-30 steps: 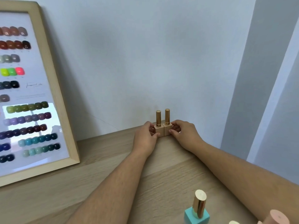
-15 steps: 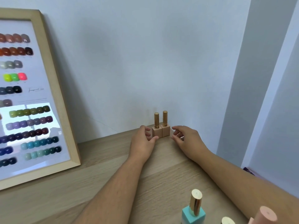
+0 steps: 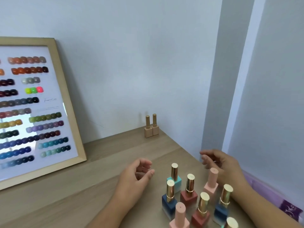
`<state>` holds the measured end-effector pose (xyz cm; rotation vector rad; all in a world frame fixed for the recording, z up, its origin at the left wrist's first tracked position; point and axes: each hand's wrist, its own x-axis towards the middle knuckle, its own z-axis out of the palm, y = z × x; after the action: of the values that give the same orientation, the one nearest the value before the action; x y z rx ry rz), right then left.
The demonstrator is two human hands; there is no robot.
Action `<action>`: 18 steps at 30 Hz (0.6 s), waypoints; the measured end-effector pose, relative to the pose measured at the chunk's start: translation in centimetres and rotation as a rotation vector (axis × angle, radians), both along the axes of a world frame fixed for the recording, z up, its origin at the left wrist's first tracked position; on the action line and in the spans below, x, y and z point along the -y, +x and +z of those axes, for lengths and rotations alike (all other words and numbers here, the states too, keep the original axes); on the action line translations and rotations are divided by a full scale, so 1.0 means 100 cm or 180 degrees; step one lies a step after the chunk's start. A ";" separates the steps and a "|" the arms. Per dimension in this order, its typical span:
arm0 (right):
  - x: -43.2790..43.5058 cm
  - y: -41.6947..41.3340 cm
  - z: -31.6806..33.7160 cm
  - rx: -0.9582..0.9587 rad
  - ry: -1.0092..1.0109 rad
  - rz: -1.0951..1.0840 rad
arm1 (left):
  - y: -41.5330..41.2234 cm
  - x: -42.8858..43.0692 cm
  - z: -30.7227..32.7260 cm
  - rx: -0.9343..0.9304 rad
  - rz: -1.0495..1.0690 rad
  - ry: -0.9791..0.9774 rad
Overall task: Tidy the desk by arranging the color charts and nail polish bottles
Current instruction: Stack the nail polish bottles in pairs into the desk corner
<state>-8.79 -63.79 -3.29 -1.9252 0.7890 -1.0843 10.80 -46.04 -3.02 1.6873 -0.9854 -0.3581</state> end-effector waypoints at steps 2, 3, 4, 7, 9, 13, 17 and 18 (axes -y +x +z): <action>-0.015 -0.018 0.000 0.0163 0.0111 -0.0041 | -0.016 -0.016 0.001 -0.0027 -0.0115 -0.0131; -0.021 -0.026 -0.001 0.0225 0.0145 -0.0063 | -0.023 -0.022 -0.001 -0.0025 -0.0156 -0.0189; -0.027 -0.034 -0.002 0.0275 0.0171 -0.0089 | -0.030 -0.030 -0.001 -0.0014 -0.0189 -0.0230; -0.044 -0.051 0.004 0.0299 0.0221 -0.0061 | -0.048 -0.051 0.000 0.0081 -0.0198 -0.0384; -0.049 -0.058 0.014 0.0099 0.0323 0.0114 | -0.057 -0.064 0.002 0.0237 -0.0209 -0.0475; -0.046 -0.064 0.036 -0.0596 0.0710 0.0834 | -0.068 -0.080 0.002 0.0552 -0.0534 -0.0278; -0.041 -0.063 0.038 -0.1067 0.1144 0.1381 | -0.075 -0.079 0.001 0.0982 -0.0744 0.0087; -0.040 -0.062 0.037 -0.1119 0.1199 0.1461 | -0.076 -0.077 0.000 0.1043 -0.0779 0.0158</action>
<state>-15.03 -59.77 0.41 -1.8575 0.6326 -0.2993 3.21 -38.30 -3.03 1.7062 -1.4427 -0.2710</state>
